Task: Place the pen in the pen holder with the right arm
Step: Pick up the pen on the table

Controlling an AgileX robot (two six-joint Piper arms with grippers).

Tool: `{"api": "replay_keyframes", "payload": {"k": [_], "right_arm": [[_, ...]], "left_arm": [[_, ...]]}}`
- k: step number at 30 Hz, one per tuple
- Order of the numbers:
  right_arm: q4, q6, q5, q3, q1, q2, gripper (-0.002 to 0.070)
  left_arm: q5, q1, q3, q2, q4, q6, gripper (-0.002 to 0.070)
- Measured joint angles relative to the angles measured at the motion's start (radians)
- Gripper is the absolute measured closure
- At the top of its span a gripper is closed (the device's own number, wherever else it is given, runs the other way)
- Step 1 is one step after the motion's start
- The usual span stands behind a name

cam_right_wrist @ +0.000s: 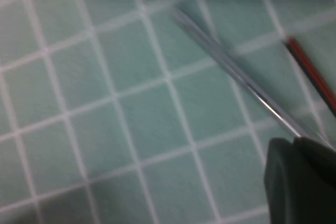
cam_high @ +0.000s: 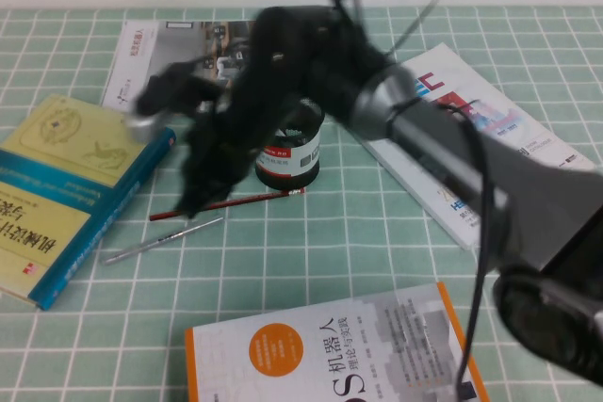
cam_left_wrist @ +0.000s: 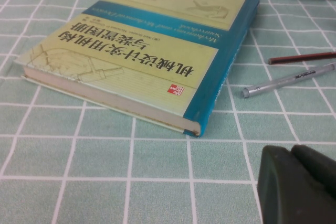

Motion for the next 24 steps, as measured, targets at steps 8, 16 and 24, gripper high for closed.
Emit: {"api": "replay_keyframes", "payload": {"k": [8, 16, 24], "right_arm": [[-0.082, -0.044, 0.016, -0.041, 0.055, -0.034, 0.0696], [-0.096, -0.22, 0.018, -0.041, 0.066, -0.063, 0.0696], [-0.124, -0.263, 0.02, -0.041, 0.097, -0.063, 0.0696]], "left_arm": [[0.0, 0.0, 0.0, 0.0, 0.0, 0.0, 0.0679], [0.0, 0.0, 0.0, 0.0, 0.0, 0.0, 0.0679], [0.0, 0.0, 0.0, 0.0, 0.0, 0.0, 0.0679]]}}
